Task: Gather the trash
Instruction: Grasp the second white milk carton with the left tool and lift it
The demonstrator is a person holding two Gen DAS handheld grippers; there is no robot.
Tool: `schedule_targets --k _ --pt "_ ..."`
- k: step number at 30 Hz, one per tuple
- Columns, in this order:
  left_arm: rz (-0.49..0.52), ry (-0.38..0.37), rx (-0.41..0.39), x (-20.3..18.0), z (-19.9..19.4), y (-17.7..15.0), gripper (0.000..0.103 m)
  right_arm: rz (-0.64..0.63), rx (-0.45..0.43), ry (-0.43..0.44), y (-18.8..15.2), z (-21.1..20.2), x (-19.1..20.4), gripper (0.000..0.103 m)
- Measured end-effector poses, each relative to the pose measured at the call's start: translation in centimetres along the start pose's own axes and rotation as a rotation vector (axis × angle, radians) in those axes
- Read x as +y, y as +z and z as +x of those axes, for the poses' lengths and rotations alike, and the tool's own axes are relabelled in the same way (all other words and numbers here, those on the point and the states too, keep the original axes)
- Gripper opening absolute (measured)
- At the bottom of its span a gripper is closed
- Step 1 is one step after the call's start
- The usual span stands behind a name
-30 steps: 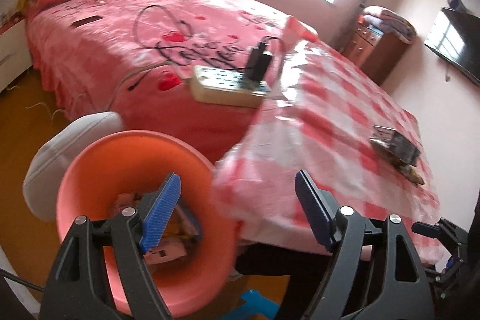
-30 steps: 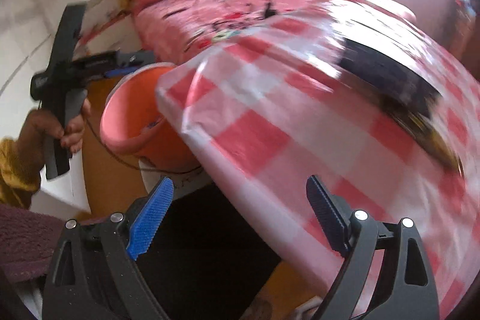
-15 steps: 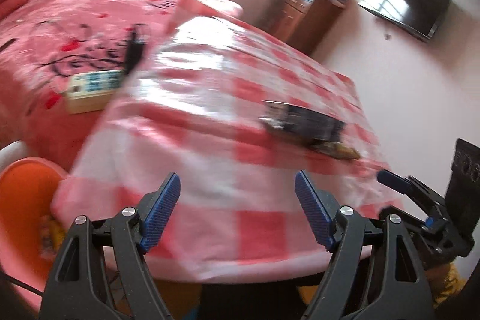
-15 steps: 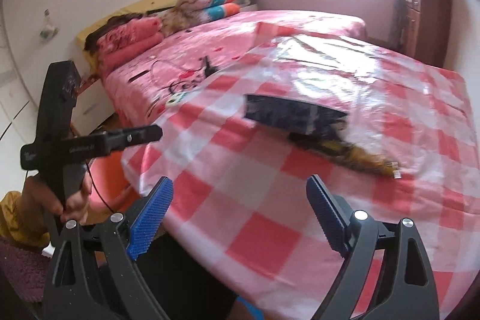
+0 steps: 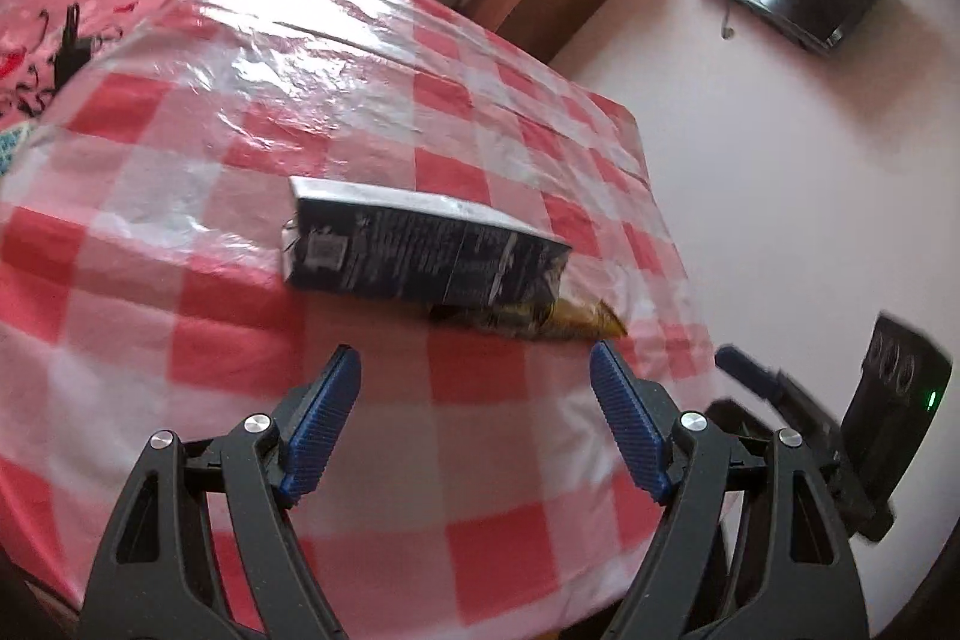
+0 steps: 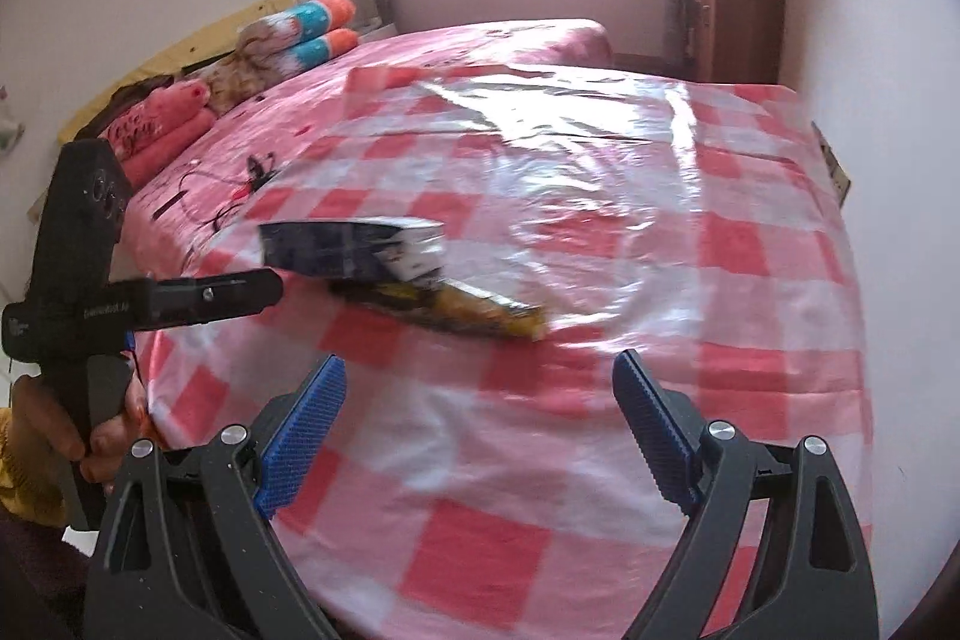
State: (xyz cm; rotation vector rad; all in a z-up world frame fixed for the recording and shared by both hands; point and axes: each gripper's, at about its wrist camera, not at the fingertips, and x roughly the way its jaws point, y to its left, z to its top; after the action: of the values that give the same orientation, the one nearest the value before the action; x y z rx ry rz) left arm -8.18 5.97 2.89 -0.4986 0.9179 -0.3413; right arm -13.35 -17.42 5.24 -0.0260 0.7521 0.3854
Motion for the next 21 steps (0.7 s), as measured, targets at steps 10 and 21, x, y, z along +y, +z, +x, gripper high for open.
schedule_targets --k 10,21 --pt "-0.114 0.011 -0.034 0.3 2.0 2.9 0.079 -0.094 0.056 0.016 0.8 3.1 -0.7 0.089" --pt "-0.128 0.074 -0.049 -0.2 4.2 5.8 0.079 -0.148 0.110 0.074 2.5 7.0 -0.6 0.089"
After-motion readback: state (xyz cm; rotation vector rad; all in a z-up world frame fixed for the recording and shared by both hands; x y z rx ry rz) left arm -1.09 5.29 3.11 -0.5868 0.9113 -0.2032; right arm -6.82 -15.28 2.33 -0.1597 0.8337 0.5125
